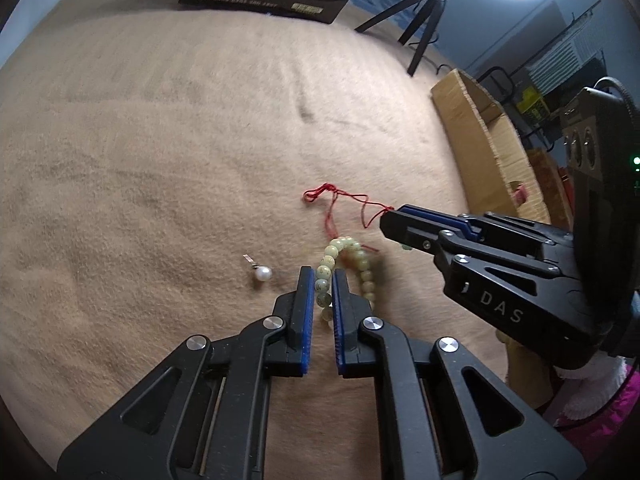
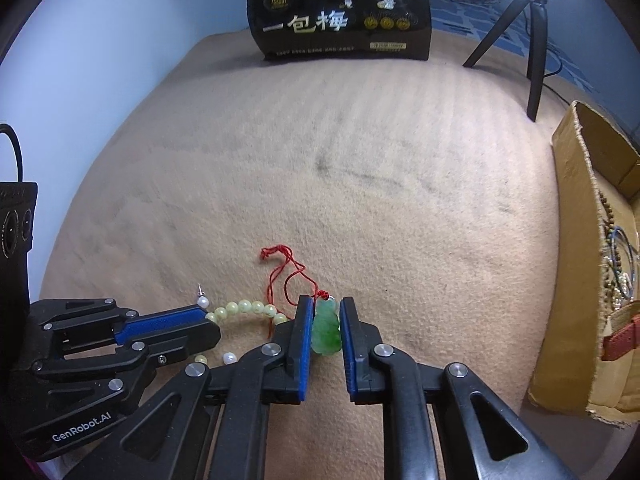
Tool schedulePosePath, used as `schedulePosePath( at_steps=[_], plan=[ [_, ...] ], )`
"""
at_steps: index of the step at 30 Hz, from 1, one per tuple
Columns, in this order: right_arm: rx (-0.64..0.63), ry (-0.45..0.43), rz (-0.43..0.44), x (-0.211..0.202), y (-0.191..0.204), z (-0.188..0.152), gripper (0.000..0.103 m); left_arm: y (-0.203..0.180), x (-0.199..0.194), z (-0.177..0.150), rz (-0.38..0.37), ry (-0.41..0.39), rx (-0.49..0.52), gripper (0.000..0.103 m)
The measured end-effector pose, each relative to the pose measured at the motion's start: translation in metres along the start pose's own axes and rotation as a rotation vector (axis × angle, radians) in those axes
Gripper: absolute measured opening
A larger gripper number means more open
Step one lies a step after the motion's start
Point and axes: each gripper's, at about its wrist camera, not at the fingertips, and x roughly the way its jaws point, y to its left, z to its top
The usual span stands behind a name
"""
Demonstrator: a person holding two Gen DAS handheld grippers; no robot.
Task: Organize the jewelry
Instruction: 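Lift the bracelet and jade pendant and carry both over the cardboard box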
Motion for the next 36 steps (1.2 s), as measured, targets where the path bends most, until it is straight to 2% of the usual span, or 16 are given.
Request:
schedulePosePath(
  at_steps=[22, 28, 36],
  plan=[
    [0.076, -0.167, -0.005, -0.082, -0.031, -0.004, 0.012, -0.039, -0.038, 0.013, -0.098, -0.098, -0.002, 0.005],
    [0.102, -0.220, -0.001, -0.109, -0.047, -0.005, 0.012, -0.056, -0.044, 0.018, -0.118, -0.121, 0.017, 0.005],
    [0.137, -0.289, -0.045, -0.141, -0.075, -0.011, 0.012, -0.091, -0.048, 0.027, -0.157, -0.142, 0.065, 0.005]
  ],
)
